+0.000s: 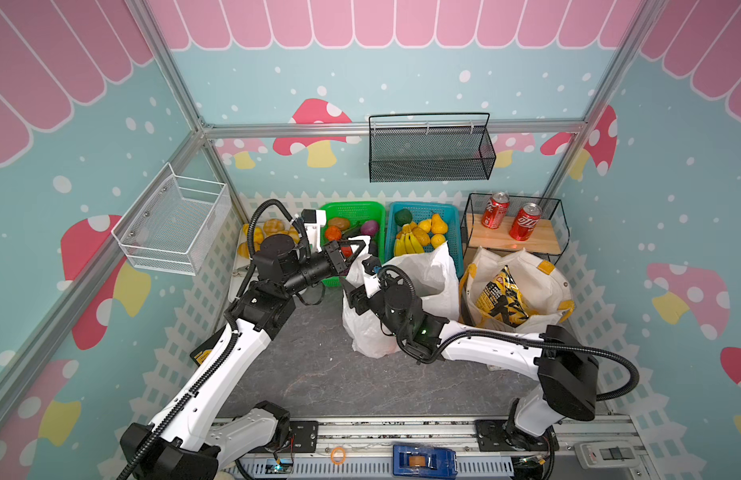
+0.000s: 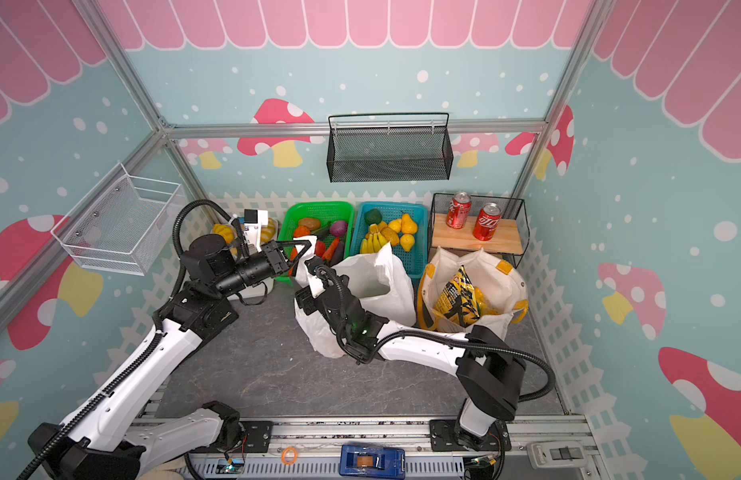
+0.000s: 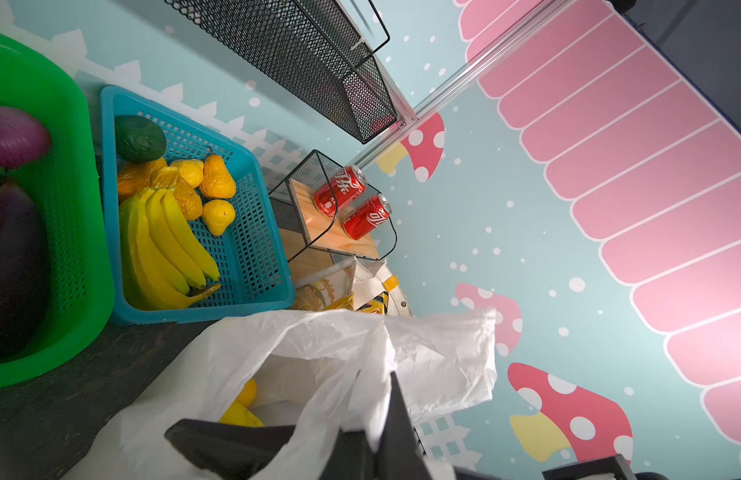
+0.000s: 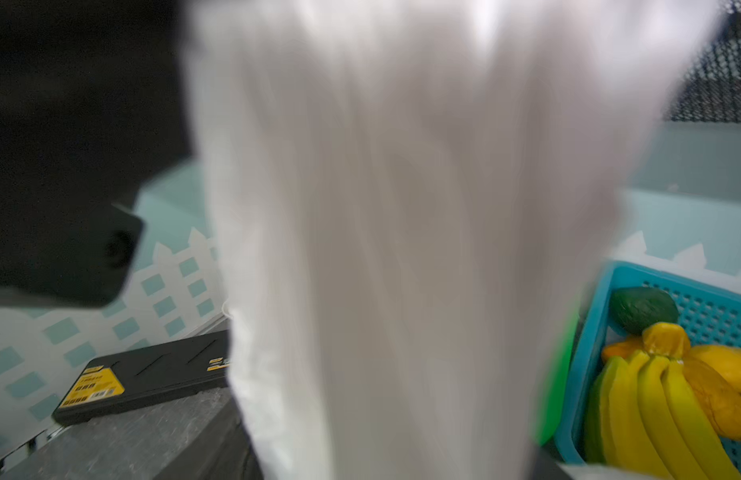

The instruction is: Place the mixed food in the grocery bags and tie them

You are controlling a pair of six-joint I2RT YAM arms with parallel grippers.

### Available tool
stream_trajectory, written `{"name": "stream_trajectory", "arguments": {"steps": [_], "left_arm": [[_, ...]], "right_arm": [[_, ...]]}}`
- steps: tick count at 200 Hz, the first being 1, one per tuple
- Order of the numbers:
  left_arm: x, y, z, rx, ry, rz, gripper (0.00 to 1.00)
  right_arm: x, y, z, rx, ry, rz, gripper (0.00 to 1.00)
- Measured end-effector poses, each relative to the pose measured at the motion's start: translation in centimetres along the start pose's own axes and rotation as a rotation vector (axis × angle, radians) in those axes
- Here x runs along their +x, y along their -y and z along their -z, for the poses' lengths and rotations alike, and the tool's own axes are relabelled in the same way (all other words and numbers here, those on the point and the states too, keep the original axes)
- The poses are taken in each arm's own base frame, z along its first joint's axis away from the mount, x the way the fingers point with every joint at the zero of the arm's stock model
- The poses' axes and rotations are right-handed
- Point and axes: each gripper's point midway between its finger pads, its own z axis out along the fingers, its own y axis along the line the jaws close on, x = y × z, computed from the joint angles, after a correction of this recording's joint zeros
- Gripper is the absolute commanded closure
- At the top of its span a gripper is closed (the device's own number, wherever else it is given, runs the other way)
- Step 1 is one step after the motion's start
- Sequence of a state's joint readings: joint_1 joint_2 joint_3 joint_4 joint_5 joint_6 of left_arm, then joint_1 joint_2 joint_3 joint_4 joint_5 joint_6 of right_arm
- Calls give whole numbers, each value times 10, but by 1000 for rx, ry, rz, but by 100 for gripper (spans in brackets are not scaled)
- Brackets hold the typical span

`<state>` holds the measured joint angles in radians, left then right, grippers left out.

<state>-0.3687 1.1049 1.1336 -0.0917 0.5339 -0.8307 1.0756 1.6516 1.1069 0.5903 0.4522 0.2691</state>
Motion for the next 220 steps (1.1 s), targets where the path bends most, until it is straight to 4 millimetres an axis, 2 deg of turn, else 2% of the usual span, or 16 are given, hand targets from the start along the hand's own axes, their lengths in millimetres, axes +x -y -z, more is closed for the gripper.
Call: {"name": "stream_trajectory", "arguments": {"steps": [25, 47, 65, 108, 126, 137, 154, 167, 171, 176, 191, 206, 220], "left_arm": [[-1, -2, 1, -11, 9, 1, 100], [-2, -8, 2, -32, 9, 11, 100], [-1, -15, 3, -57, 4, 28, 100], [-2, -20, 5, -68, 8, 33, 100], [-3, -19, 5, -67, 9, 29, 100], [-4, -19, 5, -66, 12, 25, 100], [-5, -18, 5, -63, 17, 13, 100], [-7, -17, 5, -64, 21, 1, 100], [-8, -17, 5, -64, 21, -2, 100], [-8, -17, 5, -64, 23, -5, 100], [-10, -18, 4, -67, 25, -15, 100], [-12, -19, 2, -71, 26, -25, 100], [-13, -21, 1, -76, 26, -34, 100]], "right_arm": [[24, 10, -7, 97, -22, -41, 61], [46, 24, -3, 162, -32, -54, 76], [58, 32, 3, 186, -34, -40, 82], [54, 34, 6, 186, -19, 30, 93], [52, 33, 8, 172, -21, 61, 94], [50, 32, 9, 152, -28, 83, 86], [50, 27, 10, 106, -47, 121, 51], [49, 25, 12, 78, -67, 150, 38], [49, 24, 13, 63, -74, 156, 27], [49, 23, 15, 50, -82, 170, 21], [44, 18, 21, 8, -100, 206, 14], [35, 13, 28, -37, -114, 244, 13], [18, 5, 33, -88, -113, 271, 13]]}}
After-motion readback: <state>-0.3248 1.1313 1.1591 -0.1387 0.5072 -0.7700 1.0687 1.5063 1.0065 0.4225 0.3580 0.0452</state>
